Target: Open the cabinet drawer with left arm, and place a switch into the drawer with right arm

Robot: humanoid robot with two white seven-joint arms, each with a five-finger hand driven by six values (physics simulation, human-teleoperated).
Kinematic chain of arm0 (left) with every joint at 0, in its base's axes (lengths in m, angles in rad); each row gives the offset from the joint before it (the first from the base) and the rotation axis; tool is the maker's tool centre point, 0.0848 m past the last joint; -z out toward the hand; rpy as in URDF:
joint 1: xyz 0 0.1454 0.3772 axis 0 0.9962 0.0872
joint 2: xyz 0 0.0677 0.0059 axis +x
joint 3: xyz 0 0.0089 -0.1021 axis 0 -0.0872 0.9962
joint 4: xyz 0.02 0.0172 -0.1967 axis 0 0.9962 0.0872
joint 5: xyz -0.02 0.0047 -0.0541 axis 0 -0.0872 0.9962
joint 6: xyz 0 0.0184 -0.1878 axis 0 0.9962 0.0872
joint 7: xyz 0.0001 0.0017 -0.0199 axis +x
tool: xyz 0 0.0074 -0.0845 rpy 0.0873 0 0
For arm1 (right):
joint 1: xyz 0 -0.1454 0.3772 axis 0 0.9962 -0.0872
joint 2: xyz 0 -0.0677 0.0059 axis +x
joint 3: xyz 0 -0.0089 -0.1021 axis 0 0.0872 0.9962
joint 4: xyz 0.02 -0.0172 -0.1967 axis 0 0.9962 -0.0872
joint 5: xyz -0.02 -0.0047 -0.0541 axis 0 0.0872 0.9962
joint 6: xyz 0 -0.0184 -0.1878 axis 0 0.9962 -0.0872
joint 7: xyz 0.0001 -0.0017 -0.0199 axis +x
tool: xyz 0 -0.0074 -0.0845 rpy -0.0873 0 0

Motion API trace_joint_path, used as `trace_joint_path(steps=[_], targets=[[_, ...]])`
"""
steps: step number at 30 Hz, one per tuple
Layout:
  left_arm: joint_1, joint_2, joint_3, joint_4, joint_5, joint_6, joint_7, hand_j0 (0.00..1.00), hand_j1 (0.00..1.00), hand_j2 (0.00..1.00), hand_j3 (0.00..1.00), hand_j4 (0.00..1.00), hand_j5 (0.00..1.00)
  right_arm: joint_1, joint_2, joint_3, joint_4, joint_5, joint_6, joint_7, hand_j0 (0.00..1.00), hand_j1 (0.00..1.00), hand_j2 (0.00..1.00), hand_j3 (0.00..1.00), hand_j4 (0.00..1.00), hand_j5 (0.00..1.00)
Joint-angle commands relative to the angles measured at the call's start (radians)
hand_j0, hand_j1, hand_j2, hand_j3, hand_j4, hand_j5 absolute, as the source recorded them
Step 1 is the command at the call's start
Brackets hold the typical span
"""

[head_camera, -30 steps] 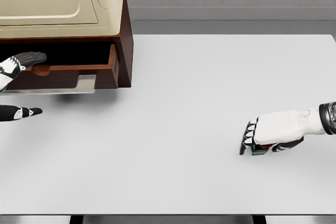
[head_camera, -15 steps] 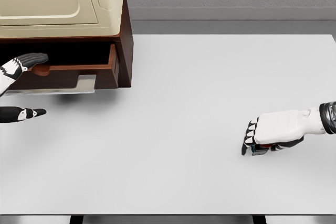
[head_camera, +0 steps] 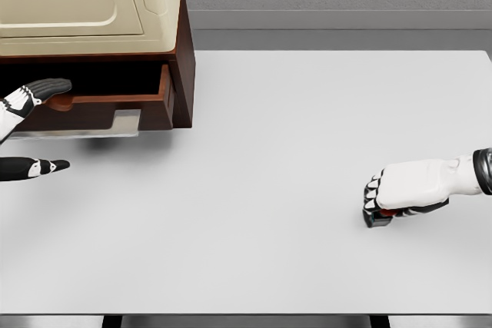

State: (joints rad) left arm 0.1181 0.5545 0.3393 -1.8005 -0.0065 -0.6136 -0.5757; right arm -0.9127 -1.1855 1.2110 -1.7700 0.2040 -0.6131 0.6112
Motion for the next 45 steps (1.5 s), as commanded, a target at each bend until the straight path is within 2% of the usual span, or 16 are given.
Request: trace_joint_path(steps=[1,7,20,28,35,38,41,45], targets=[[0.0,-0.001,0.0,0.0,0.008,0.003,0.0,1.0,1.0,1.0,1.0,1.0,1.0,0.0,0.0,-0.001,0.0,-0.005,0.002,0.0,0.43,0.43,0.43,0.43,0.43,0.43],[0.0,-0.001,0.0,0.0,0.008,0.003,-0.001,1.0,1.0,1.0,1.0,1.0,1.0,0.0,-0.003,-0.007,0.001,-0.006,0.002,0.0,0.28,0.28,0.28,0.28,0.28,0.28],[0.0,-0.001,0.0,0.0,0.008,0.003,0.0,1.0,1.0,1.0,1.0,1.0,1.0,0.0,0.017,-0.077,0.003,-0.035,0.002,0.0,0.29,0.29,0.29,0.29,0.29,0.29],[0.0,-0.001,0.0,0.0,0.008,0.003,0.0,1.0,1.0,1.0,1.0,1.0,1.0,0.0,0.145,-0.116,0.011,-0.031,0.002,0.0,0.29,0.29,0.29,0.29,0.29,0.29],[0.0,-0.001,0.0,0.0,0.008,0.003,0.0,1.0,1.0,1.0,1.0,1.0,1.0,0.0,0.245,-0.203,0.049,-0.029,0.002,0.0,0.3,0.3,0.3,0.3,0.3,0.3],[0.0,-0.001,0.0,0.0,0.008,0.003,0.0,1.0,1.0,1.0,1.0,1.0,1.0,-0.002,0.279,-0.238,0.053,-0.028,0.002,0.0,0.3,0.3,0.3,0.3,0.3,0.3],[0.0,-0.001,0.0,0.0,0.008,0.003,0.0,1.0,1.0,1.0,1.0,1.0,1.0,-0.002,0.285,-0.281,0.05,-0.031,0.002,0.0,0.32,0.32,0.32,0.32,0.32,0.32],[0.0,-0.001,0.0,0.0,0.01,0.003,0.0,1.0,1.0,1.0,1.0,1.0,1.0,-0.029,0.331,-0.281,0.05,-0.028,0.002,0.0,0.32,0.32,0.32,0.32,0.32,0.32]])
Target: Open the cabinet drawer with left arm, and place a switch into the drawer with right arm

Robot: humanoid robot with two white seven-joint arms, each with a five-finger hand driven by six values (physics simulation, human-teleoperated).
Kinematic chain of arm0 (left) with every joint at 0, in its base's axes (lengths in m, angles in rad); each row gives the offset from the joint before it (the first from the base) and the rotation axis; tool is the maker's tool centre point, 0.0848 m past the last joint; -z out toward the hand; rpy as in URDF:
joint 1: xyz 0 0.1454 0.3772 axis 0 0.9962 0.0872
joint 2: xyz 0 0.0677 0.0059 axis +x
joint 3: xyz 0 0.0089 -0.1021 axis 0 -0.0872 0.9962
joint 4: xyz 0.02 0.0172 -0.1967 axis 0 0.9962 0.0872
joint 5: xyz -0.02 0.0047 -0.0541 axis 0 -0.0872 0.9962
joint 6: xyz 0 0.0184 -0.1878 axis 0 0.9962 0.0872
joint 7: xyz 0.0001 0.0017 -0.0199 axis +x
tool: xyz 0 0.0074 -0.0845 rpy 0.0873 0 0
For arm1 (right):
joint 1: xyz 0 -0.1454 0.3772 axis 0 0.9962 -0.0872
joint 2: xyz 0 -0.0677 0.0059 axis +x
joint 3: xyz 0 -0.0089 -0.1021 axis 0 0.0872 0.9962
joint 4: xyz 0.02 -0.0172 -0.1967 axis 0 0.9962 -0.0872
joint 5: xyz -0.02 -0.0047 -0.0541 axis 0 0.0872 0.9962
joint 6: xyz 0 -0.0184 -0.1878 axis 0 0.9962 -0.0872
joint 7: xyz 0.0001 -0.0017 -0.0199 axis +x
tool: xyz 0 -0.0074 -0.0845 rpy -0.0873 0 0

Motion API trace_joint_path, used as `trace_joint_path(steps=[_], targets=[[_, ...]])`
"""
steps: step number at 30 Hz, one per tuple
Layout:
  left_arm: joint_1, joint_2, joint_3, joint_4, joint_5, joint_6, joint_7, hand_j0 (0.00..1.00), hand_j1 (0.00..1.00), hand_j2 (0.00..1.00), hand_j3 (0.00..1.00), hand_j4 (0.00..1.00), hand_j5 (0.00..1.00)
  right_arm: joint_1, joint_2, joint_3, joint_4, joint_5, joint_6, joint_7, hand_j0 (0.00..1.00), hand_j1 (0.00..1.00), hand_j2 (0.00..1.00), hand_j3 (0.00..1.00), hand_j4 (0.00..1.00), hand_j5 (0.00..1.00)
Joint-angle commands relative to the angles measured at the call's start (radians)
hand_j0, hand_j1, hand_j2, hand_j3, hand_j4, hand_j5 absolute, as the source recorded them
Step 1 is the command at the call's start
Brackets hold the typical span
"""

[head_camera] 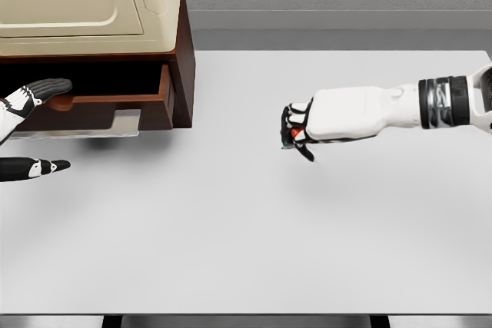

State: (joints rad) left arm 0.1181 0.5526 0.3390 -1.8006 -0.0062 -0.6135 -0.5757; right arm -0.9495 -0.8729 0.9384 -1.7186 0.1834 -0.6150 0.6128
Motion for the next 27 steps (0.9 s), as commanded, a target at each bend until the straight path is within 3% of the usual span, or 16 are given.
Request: trace_joint_path(steps=[1,19,27], targets=[[0.0,0.001,0.0,0.0,0.008,0.003,0.0,1.0,1.0,1.0,1.0,1.0,1.0,-0.003,0.035,-0.01,0.001,-0.007,0.004,-0.002,0.32,0.32,0.32,0.32,0.32,0.32],[0.0,0.001,0.0,0.0,0.009,0.003,0.0,1.0,1.0,1.0,1.0,1.0,1.0,-0.13,0.291,-0.009,0.06,-0.004,0.004,-0.002,0.32,0.32,0.32,0.32,0.32,0.32],[0.0,0.0,0.0,0.0,0.009,0.003,0.0,1.0,1.0,1.0,1.0,1.0,1.0,-0.196,0.384,-0.009,0.139,-0.005,0.004,-0.002,0.32,0.32,0.32,0.32,0.32,0.32]])
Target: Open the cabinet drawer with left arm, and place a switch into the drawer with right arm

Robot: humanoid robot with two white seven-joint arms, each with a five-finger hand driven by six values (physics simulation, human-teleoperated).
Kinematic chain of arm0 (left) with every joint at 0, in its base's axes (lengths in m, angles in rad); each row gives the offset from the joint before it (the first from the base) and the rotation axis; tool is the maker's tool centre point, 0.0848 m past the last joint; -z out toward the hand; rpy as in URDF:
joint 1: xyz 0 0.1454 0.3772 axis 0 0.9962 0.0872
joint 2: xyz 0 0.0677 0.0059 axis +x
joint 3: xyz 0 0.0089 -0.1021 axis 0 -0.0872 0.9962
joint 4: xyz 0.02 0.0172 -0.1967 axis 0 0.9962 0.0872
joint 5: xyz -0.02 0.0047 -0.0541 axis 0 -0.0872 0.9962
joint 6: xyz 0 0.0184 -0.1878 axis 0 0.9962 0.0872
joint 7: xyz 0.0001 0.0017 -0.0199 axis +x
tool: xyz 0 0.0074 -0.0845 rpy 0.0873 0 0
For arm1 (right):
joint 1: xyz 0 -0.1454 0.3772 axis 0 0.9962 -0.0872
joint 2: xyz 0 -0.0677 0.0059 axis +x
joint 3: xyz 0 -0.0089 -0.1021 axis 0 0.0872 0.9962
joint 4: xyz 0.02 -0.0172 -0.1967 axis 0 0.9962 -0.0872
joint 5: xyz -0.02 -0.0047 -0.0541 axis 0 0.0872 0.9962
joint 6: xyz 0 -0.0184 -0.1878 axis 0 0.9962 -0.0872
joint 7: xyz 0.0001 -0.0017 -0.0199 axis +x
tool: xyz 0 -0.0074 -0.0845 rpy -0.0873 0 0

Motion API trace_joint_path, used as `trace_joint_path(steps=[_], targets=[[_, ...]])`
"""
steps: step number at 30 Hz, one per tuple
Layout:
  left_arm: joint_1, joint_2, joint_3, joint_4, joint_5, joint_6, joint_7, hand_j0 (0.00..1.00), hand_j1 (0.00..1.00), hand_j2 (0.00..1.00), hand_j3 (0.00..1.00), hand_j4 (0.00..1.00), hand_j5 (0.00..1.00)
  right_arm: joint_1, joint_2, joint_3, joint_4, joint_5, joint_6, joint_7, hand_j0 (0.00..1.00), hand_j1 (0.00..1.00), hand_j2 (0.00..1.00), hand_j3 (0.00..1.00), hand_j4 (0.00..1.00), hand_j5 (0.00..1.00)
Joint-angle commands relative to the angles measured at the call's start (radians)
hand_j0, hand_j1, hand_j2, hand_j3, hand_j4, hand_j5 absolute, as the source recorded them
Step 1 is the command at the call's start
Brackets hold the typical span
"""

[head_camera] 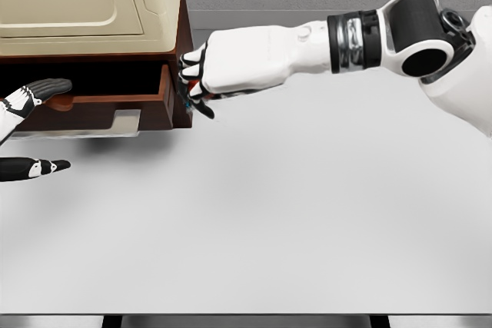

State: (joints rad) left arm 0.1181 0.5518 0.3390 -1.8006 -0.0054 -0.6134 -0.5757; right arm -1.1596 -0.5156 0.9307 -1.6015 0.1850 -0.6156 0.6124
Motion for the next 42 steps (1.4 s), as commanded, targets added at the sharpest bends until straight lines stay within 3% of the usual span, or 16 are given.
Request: trace_joint_path(steps=[1,7,19,31,35,42], targets=[[0.0,0.0,0.0,0.0,0.008,0.003,0.0,1.0,1.0,1.0,1.0,1.0,1.0,-0.003,0.037,-0.001,0.032,-0.007,0.005,-0.002,0.32,0.32,0.32,0.32,0.32,0.32],[0.0,0.0,0.0,0.0,0.007,0.003,0.0,1.0,1.0,1.0,1.0,1.0,1.0,-0.058,0.106,0.002,0.061,-0.007,0.005,-0.002,0.32,0.32,0.32,0.32,0.32,0.32],[0.0,0.002,0.0,0.0,0.008,0.003,0.0,1.0,1.0,1.0,1.0,1.0,1.0,-0.132,0.289,0.013,0.302,0.028,0.005,-0.002,0.32,0.32,0.32,0.32,0.32,0.32],[0.0,0.0,0.0,0.0,0.008,0.003,0.0,1.0,1.0,1.0,1.0,1.0,1.0,-0.155,0.378,0.031,0.417,0.068,0.005,-0.002,0.32,0.32,0.32,0.32,0.32,0.32],[0.0,0.0,0.0,0.0,0.008,0.003,0.0,1.0,1.0,1.0,1.0,1.0,1.0,-0.16,0.39,0.042,0.422,0.077,0.005,-0.002,0.32,0.32,0.32,0.32,0.32,0.32],[0.0,0.002,0.0,0.0,0.008,0.003,0.0,1.0,1.0,1.0,1.0,1.0,1.0,-0.175,0.428,0.059,0.506,0.08,0.005,-0.002,0.32,0.32,0.32,0.32,0.32,0.32]])
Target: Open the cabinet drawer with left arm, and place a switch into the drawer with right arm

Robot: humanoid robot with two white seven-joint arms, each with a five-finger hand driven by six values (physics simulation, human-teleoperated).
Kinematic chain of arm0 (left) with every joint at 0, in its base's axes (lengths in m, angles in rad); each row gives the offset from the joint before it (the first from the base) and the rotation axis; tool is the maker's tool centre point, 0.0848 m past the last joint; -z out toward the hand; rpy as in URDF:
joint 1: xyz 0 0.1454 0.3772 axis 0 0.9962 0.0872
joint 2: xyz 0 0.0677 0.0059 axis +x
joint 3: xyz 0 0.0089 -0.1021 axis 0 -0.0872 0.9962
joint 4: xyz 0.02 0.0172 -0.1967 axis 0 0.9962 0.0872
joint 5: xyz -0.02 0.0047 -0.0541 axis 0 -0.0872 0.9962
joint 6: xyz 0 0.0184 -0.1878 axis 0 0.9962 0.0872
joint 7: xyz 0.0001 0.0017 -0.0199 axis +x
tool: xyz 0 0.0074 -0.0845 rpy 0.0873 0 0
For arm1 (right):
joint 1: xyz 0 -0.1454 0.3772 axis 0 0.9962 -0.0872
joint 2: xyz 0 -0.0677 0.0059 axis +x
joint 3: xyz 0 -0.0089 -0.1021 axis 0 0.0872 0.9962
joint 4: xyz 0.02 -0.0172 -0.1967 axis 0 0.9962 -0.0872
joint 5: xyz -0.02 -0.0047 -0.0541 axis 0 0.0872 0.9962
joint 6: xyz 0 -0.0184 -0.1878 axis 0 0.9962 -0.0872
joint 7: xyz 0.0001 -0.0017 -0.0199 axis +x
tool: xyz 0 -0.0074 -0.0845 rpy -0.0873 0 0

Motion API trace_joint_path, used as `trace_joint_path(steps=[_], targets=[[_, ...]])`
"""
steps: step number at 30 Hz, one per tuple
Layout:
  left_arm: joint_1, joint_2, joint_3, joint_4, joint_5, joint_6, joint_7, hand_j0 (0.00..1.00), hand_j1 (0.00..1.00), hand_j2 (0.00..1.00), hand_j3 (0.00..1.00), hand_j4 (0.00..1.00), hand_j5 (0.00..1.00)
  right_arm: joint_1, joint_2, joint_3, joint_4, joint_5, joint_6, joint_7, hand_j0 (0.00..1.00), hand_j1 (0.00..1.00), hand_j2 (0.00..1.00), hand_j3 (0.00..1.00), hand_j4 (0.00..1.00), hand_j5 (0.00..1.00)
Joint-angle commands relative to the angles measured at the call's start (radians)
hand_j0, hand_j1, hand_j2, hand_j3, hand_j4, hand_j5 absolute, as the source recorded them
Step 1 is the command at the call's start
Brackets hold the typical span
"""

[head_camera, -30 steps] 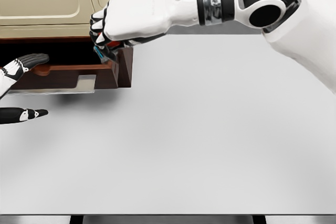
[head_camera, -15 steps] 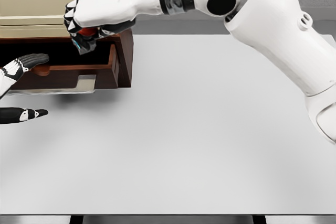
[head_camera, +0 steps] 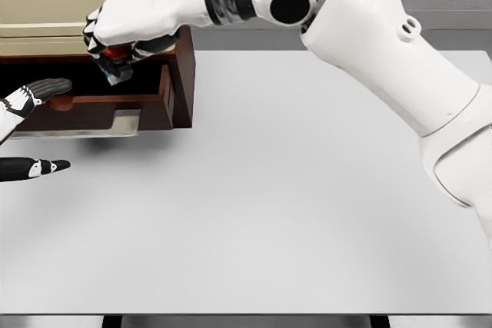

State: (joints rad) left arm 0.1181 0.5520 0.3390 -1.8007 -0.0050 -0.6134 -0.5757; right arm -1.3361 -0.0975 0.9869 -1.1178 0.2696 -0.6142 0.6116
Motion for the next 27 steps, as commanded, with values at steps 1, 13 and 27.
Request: trace_joint_path(steps=[1,13,27], targets=[[0.0,0.002,0.0,0.0,0.007,0.003,0.0,1.0,1.0,1.0,1.0,1.0,1.0,-0.002,0.012,0.003,0.024,-0.004,0.003,-0.001,0.32,0.32,0.32,0.32,0.32,0.32],[0.0,0.002,0.0,0.0,0.008,0.003,0.0,1.0,1.0,1.0,1.0,1.0,1.0,-0.034,0.078,0.006,0.121,0.011,0.003,-0.001,0.33,0.33,0.33,0.33,0.33,0.33],[-0.002,0.002,0.0,0.0,0.008,0.003,0.0,1.0,1.0,1.0,1.0,1.0,1.0,-0.051,0.098,0.024,0.19,0.023,0.003,-0.001,0.4,0.4,0.4,0.4,0.4,0.4]])
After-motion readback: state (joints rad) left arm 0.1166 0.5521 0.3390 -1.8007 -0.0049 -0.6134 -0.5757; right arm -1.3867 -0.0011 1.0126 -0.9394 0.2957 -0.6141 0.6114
